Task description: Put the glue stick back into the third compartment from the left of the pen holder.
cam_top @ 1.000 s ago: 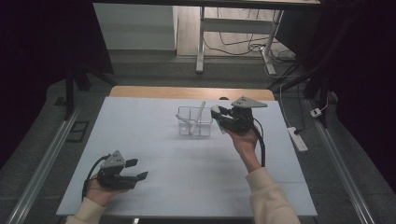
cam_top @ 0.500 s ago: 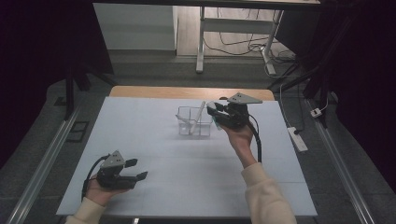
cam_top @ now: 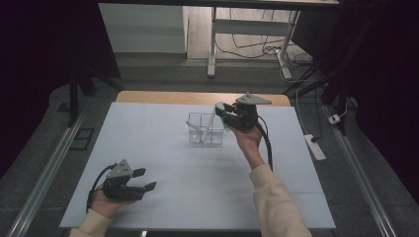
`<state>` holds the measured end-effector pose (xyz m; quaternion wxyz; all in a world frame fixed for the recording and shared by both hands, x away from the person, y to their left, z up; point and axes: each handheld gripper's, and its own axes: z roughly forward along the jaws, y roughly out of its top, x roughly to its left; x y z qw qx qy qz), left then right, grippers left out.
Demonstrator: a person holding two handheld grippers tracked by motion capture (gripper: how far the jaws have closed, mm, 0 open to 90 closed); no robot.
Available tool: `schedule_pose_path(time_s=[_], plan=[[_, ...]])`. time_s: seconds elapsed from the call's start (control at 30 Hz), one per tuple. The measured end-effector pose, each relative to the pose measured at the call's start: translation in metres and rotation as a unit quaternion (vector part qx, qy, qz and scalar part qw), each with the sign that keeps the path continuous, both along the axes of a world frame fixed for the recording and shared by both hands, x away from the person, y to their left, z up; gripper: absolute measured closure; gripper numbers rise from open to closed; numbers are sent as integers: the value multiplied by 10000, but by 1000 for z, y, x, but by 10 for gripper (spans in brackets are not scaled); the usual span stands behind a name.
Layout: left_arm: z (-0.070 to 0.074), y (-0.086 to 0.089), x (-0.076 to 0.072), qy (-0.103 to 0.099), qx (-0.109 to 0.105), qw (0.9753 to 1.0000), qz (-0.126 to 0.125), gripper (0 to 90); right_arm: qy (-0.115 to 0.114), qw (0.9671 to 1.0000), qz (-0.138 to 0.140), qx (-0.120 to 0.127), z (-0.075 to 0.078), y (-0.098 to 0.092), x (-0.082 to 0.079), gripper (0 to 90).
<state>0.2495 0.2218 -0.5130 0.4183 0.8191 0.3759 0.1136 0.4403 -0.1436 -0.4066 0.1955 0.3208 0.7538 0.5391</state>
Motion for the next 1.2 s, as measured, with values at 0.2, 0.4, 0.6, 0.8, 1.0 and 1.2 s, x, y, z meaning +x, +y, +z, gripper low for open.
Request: schedule_pose_path(time_s=[0.2,0.4,0.6,0.8,1.0,1.2], plan=[[-1,0,1,10,8,10000,3,322,-74,9999,-51,60,-1,4,8,641],[0,0,0,-16,40,10000,-20,320,-106,9999,-40,109,-3,13,17,640],[0,2,0,-27,13,10000,6,320,-124,9999,-15,107,-7,23,22,640],[0,3,0,-34,24,10000,0,320,-113,9999,-103,-1,-18,26,30,639],[-2,3,1,-8,71,10000,22,320,-24,9998,-182,56,-27,24,38,590],[-1,2,1,-22,70,10000,15,318,18,9997,-218,51,-24,19,34,478]])
